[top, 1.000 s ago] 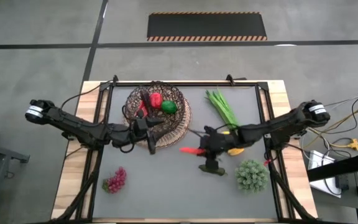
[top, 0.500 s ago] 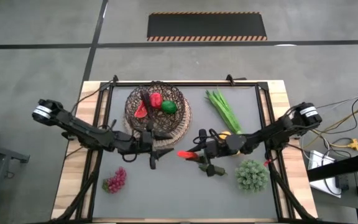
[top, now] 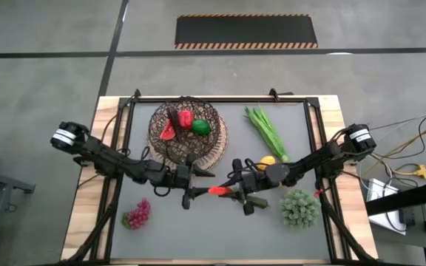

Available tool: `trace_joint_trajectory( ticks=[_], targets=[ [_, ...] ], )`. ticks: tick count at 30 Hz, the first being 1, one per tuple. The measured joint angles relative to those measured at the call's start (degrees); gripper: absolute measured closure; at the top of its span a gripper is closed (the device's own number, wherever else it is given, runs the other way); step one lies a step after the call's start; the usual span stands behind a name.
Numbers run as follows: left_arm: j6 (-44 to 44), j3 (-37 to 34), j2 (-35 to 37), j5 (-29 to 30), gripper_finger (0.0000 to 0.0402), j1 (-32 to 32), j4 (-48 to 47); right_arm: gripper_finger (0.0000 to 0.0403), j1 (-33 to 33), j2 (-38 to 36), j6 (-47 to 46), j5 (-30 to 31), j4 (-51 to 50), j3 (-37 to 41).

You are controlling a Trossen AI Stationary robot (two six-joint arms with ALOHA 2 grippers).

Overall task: Build produce basket
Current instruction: Put the orange carrot into the black wire basket

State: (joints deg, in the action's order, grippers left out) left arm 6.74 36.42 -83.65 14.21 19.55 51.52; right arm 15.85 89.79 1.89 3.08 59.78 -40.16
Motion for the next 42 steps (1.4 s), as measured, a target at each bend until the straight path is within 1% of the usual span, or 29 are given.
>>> trace_joint_trajectory(
  ticks=[3, 6, 11, 14, 18, 25, 29, 33, 37, 42],
  targets=[
    [0.0, -0.1, 0.7, -0.7, 0.0193, 0.0, -2.2, 0.0305, -0.2, -0.4, -1.6, -2.2, 0.2, -0.1],
    [-0.2, -0.2, 2.7, -1.9, 0.0193, 0.2, -6.4, 0.0305, -0.5, -1.0, -3.6, -4.1, 0.9, -0.3],
    [-1.1, -0.2, 6.1, -1.3, 0.0193, 0.1, -9.1, 0.0305, -0.2, -2.5, -3.6, -5.4, -2.9, -0.3],
    [-1.2, -0.1, 6.1, -1.3, 0.0193, 0.2, -8.1, 0.0305, -0.4, -2.8, -3.2, -2.0, -3.5, -0.3],
    [-1.7, 0.0, 3.8, -1.2, 0.0193, 0.1, -3.0, 0.0305, -0.5, -1.6, -2.7, 1.6, -4.0, -0.3],
    [-1.8, 0.5, -0.9, -2.0, 0.0194, 0.1, 4.3, 0.0305, -0.9, -0.8, -2.8, 1.7, -4.1, -0.3],
    [-3.7, 0.5, -2.4, -2.0, 0.0201, 0.1, 8.8, 0.0305, -0.9, -0.8, -2.8, 1.6, -4.4, -0.3],
    [-4.3, 0.6, -2.5, -2.0, 0.0228, 0.1, 9.8, 0.0305, -0.9, -0.8, -2.8, 1.6, -4.7, -0.3],
    [-4.4, 0.6, -2.5, -1.7, 0.0276, 0.1, 9.6, 0.0301, -0.9, -0.8, -2.6, 1.4, -5.1, -0.3],
    [-4.4, 0.6, -2.5, -1.6, 0.0345, 0.0, 9.5, 0.0267, -0.9, -0.8, -3.0, 1.5, -5.4, -0.3]
  ],
)
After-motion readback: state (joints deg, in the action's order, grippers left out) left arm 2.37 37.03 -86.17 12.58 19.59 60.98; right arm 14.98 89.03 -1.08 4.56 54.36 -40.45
